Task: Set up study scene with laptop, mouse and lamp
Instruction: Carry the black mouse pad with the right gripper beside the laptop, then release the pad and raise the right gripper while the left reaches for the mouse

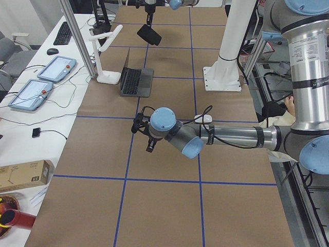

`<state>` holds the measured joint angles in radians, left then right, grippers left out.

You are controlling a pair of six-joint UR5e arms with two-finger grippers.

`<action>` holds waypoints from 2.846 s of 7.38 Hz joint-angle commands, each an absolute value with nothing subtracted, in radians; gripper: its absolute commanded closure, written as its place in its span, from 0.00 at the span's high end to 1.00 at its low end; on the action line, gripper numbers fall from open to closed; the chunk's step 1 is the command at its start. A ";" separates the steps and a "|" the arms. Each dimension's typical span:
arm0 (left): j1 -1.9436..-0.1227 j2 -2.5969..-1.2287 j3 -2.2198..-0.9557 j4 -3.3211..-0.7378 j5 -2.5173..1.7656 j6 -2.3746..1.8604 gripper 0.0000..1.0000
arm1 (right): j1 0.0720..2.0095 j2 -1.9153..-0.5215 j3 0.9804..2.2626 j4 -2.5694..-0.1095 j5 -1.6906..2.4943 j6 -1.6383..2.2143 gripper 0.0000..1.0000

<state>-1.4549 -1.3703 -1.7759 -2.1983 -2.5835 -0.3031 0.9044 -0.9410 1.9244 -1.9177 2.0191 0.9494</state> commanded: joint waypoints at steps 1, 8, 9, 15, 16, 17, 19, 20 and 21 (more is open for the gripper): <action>-1.465 -1.364 -1.779 -2.201 -2.585 -0.301 1.00 | 0.881 -0.887 1.937 -1.990 1.954 0.950 0.00; -1.465 -1.345 -1.779 -2.192 -2.577 -0.314 1.00 | 0.871 -0.887 1.896 -1.982 1.939 0.933 1.00; -1.463 -1.345 -1.779 -2.151 -2.568 -0.328 1.00 | 0.871 -0.890 1.890 -1.982 1.939 0.930 1.00; -1.356 -1.341 -1.812 -2.126 -2.517 -0.718 1.00 | 0.876 -1.126 1.885 -1.989 1.988 0.599 1.00; -1.286 -1.307 -1.844 -2.126 -2.516 -0.788 1.00 | 0.876 -1.152 1.887 -1.990 1.991 0.585 1.00; -1.200 -1.301 -1.895 -2.128 -2.498 -0.887 1.00 | 0.876 -1.167 1.888 -1.993 2.003 0.584 1.00; -1.038 -1.278 -1.991 -2.126 -2.456 -1.047 1.00 | 0.880 -1.239 1.917 -2.020 2.016 0.539 1.00; -0.935 -1.281 -2.015 -2.126 -2.388 -1.121 1.00 | 0.879 -1.265 1.922 -2.020 2.014 0.525 1.00; -0.846 -1.290 -2.034 -2.126 -2.335 -1.182 1.00 | 0.885 -1.300 1.918 -2.019 2.014 0.459 1.00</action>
<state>-0.9629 -1.2832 -2.0041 -2.1261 -2.4029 -1.0967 0.8805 -1.2580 1.9180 -2.0187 2.0139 0.5196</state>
